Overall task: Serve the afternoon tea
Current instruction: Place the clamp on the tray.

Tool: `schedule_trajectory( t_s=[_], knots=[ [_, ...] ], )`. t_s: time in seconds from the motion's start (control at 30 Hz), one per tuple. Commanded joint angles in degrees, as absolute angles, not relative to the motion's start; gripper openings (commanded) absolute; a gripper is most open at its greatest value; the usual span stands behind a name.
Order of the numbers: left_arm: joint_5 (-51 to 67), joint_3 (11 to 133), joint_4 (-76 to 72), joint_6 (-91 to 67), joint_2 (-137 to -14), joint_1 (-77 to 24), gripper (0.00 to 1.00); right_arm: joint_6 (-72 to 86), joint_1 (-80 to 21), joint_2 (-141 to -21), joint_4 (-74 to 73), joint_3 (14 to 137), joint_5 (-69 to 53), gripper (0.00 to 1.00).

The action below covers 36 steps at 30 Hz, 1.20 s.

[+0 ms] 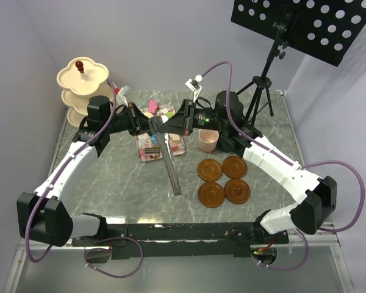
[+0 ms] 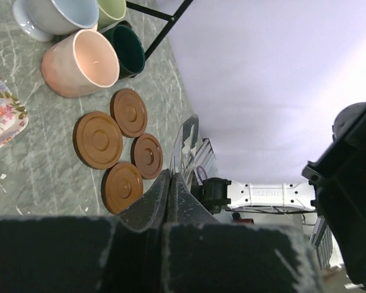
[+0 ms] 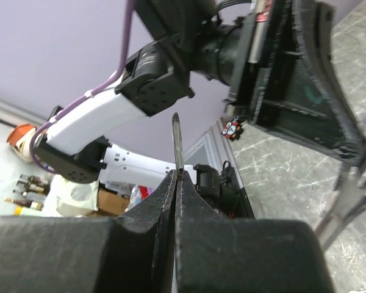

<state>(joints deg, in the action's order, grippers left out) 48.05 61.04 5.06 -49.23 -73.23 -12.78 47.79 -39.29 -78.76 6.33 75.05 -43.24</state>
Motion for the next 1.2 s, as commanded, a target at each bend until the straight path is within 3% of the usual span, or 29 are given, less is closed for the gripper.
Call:
schedule_trajectory(
  t_s=[0.0, 0.5, 0.83, 1.07, 1.17],
  knots=[
    [43.95, 63.98, 4.3, -48.43, -74.79, -12.39, 0.01, 48.16, -40.95, -76.38, 7.21, 79.71, -49.48, 0.0],
    [40.52, 66.62, 10.73, -45.53, -82.09, -12.04, 0.01, 41.14, -46.23, -76.81, -10.09, 95.44, -52.65, 0.0],
    [44.39, 67.33, 3.16, -43.86, -74.19, -13.27, 0.01, 43.94, -39.21, -78.48, -4.14, 84.03, -43.68, 0.01],
    [38.34, 69.33, 13.68, -41.75, -74.97, -13.27, 0.01, 44.3, -36.3, -77.79, -0.88, 80.07, -44.82, 0.68],
    [32.01, 74.25, 23.7, -38.51, -76.72, -13.27, 0.01, 40.01, -35.69, -75.94, -5.08, 78.84, -43.34, 0.86]
  ],
)
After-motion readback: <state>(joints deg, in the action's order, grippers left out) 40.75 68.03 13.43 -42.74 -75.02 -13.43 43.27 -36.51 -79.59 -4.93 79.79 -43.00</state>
